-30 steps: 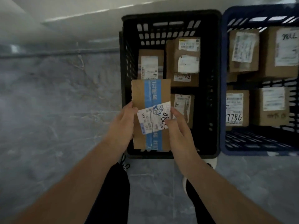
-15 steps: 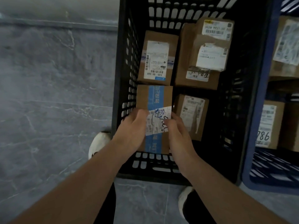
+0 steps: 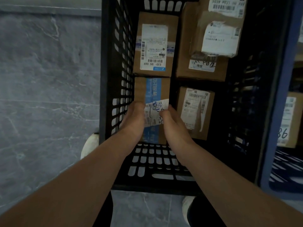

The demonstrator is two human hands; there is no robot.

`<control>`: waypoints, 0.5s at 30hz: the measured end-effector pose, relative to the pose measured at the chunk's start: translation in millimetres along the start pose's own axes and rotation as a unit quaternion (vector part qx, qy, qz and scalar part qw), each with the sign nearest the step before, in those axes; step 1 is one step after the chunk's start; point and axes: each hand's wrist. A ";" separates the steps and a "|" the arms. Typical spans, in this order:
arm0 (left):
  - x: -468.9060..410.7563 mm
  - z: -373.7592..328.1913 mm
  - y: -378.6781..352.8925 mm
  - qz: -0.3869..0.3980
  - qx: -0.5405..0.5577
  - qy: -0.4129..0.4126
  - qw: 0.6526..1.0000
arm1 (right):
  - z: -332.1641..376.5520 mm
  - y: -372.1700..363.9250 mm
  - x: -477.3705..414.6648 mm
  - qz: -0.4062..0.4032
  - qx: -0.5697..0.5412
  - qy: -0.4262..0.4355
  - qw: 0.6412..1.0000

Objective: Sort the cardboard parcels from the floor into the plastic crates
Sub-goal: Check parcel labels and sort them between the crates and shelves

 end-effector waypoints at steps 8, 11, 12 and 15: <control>33.8 -2.9 4.4 0.051 0.010 -0.038 0.998 | 2.6 -6.6 3.0 -0.042 0.012 0.007 0.999; 45.8 -11.9 2.9 0.057 0.035 -0.027 0.997 | 6.7 -9.4 9.7 -0.059 0.003 0.006 0.998; 49.5 -13.2 2.1 0.061 0.037 -0.024 0.997 | 8.2 -10.9 12.8 -0.063 -0.005 0.009 0.998; 67.7 -12.3 1.9 0.087 0.046 -0.033 0.995 | 13.5 -17.4 25.1 -0.087 -0.035 0.022 0.995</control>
Point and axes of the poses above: each hand's wrist, its own x-axis away from the middle knuckle, its own y-axis out of the back of the hand, z = x × y, and after that the axes turned 13 degrees about z, right-handed
